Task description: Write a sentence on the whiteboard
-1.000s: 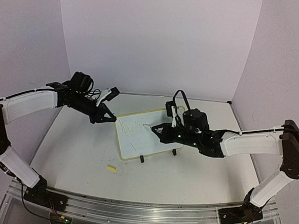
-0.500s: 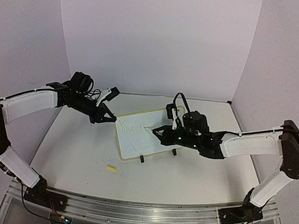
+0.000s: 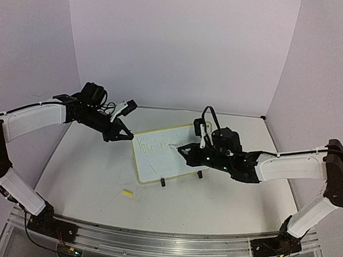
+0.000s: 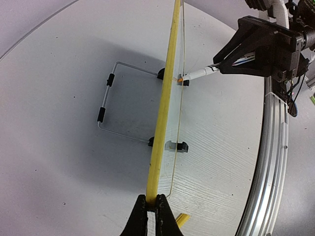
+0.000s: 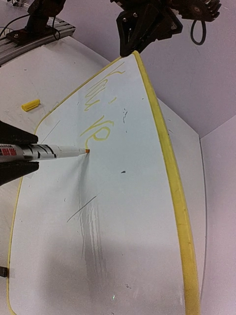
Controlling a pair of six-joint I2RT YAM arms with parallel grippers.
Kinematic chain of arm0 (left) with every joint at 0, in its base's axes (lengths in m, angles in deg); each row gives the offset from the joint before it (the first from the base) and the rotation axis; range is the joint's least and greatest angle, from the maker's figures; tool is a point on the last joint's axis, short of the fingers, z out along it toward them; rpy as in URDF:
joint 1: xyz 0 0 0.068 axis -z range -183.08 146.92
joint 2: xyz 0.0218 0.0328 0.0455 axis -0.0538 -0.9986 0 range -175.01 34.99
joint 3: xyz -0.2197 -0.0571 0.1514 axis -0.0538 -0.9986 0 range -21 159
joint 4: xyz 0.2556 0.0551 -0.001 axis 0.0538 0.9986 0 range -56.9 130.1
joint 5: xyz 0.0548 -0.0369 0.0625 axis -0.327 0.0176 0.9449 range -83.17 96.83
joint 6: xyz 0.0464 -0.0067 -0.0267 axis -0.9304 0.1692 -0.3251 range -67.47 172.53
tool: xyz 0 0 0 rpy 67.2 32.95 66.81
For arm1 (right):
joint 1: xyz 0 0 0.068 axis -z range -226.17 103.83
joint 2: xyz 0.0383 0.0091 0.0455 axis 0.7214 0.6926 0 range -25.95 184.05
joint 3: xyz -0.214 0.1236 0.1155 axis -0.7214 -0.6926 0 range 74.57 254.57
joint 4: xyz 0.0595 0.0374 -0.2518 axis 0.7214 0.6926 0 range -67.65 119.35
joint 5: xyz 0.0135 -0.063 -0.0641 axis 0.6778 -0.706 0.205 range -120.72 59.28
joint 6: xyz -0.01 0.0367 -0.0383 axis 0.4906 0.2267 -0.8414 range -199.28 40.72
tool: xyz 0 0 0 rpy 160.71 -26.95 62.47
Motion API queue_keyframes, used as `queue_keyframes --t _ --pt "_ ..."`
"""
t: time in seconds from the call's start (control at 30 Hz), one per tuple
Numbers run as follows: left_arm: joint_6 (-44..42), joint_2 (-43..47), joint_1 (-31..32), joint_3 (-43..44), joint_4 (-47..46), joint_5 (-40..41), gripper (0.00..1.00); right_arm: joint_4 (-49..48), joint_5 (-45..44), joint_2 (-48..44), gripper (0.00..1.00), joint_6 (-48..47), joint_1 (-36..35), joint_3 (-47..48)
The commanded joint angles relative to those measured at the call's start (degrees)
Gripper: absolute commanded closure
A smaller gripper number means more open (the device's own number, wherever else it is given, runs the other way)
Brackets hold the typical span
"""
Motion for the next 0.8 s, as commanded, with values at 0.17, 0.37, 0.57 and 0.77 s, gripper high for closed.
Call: queue_keyframes --t 0.17,0.37,0.57,0.77 --pt "-2.11 1.34 0.1 0.15 0.29 1.63 1.0 0.18 -2.7 -1.48 1.0 -0.07 0.5 0.03" --pt "-2.07 1.5 0.09 0.02 0.29 1.79 1.0 0.49 0.8 -3.16 1.0 -1.86 0.5 -0.1" --pt "-2.07 1.43 0.09 0.06 0.29 1.75 1.0 1.6 3.93 -8.98 1.0 -3.14 0.58 -2.43" --pt "-1.96 1.58 0.18 -0.12 0.28 1.75 1.0 3.46 6.88 -14.11 1.0 -3.32 2.99 -5.33"
